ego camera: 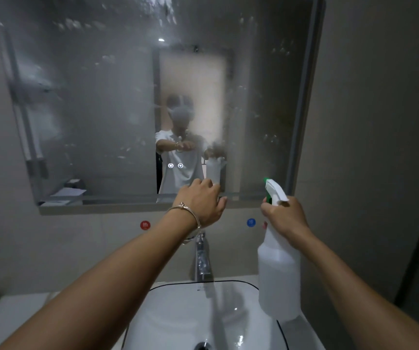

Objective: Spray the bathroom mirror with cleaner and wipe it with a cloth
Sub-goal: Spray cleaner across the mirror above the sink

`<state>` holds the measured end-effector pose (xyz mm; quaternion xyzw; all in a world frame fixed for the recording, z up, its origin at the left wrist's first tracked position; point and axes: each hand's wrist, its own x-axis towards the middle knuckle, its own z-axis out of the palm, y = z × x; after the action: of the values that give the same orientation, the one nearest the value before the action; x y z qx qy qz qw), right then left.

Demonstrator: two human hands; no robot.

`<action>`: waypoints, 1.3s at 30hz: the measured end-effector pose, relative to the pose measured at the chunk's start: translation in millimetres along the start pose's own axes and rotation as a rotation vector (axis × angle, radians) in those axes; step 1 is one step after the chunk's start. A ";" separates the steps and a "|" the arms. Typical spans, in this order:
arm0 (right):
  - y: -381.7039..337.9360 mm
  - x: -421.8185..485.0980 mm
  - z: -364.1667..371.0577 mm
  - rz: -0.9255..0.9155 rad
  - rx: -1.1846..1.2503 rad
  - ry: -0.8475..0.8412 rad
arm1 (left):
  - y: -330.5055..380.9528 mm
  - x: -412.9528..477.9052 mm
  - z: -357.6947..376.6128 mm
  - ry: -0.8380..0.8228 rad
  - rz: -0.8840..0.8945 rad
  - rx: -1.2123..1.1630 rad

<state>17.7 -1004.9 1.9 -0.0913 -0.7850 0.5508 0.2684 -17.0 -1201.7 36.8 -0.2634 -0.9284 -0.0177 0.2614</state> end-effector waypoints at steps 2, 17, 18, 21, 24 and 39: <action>-0.6 -3.7 9.1 -0.029 -0.072 -0.009 | -12.6 -3.2 -4.2 -0.001 -0.008 0.011; -39.2 -29.7 90.6 -0.122 -0.136 -0.082 | -93.3 -37.8 -20.0 0.041 -0.070 0.019; -40.6 -31.7 94.8 -0.130 -0.139 -0.089 | -99.2 -39.9 -21.6 0.041 -0.077 0.019; -53.4 -35.0 103.1 -0.177 -0.103 -0.106 | -114.1 -44.3 -26.3 0.041 -0.095 0.020; -72.8 -37.3 110.5 -0.226 -0.090 -0.112 | -121.6 -48.4 -29.3 0.034 -0.097 0.025; -102.3 -74.0 176.7 -0.274 -0.045 -0.156 | -176.5 -92.0 -40.5 0.041 -0.163 0.066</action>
<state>3.1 -1220.0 27.6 0.0537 -0.8207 0.4968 0.2772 -19.0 -1404.7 44.8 -0.1776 -0.9413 -0.0137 0.2869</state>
